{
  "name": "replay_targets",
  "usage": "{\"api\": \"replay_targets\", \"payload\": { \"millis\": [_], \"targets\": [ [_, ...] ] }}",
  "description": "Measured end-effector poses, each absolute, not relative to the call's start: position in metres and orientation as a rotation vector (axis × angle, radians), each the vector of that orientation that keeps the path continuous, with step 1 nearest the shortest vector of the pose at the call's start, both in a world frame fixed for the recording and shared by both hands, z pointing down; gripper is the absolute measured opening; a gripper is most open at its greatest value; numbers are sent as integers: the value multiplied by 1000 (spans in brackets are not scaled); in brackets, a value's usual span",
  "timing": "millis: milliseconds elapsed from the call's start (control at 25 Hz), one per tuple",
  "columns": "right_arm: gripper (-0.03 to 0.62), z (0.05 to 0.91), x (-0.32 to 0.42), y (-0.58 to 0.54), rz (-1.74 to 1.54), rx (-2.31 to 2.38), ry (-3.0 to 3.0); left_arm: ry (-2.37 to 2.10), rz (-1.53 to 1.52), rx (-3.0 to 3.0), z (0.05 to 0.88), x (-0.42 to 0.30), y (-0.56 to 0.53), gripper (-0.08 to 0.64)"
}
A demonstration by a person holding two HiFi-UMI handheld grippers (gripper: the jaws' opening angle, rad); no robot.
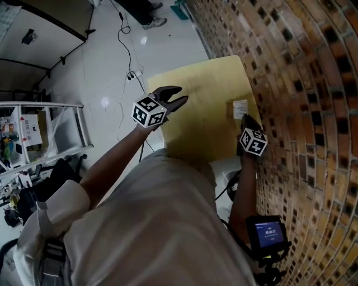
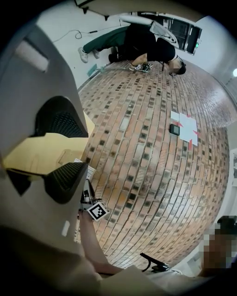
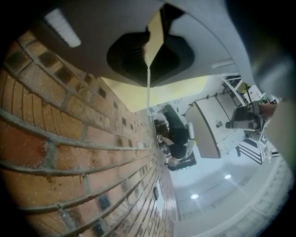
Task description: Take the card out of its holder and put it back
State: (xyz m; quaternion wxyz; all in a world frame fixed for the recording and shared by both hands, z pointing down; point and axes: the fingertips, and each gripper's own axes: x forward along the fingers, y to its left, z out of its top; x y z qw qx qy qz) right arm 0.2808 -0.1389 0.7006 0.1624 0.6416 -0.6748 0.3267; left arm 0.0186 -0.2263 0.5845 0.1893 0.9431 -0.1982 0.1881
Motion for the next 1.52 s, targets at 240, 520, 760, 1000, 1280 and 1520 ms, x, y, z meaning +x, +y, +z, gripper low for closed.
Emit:
{"api": "replay_targets", "payload": {
  "millis": [240, 520, 760, 1000, 1280, 1520],
  "targets": [
    [14, 730, 287, -149, 981, 1794, -1898, -603, 552, 2624, 593, 14, -229, 187],
    [14, 737, 281, -150, 986, 1784, -1878, -614, 557, 2616, 589, 9, -224, 187],
    [14, 742, 279, -152, 979, 1782, -1869, -615, 562, 2616, 589, 9, -224, 187],
    [14, 738, 276, -152, 962, 1792, -1854, -616, 557, 2613, 587, 7, -224, 187],
    [14, 744, 276, -149, 964, 1794, -1839, -613, 559, 2608, 589, 6, -223, 187],
    [14, 752, 275, -147, 962, 1799, -1832, -614, 557, 2610, 587, 7, -221, 187]
  ]
}}
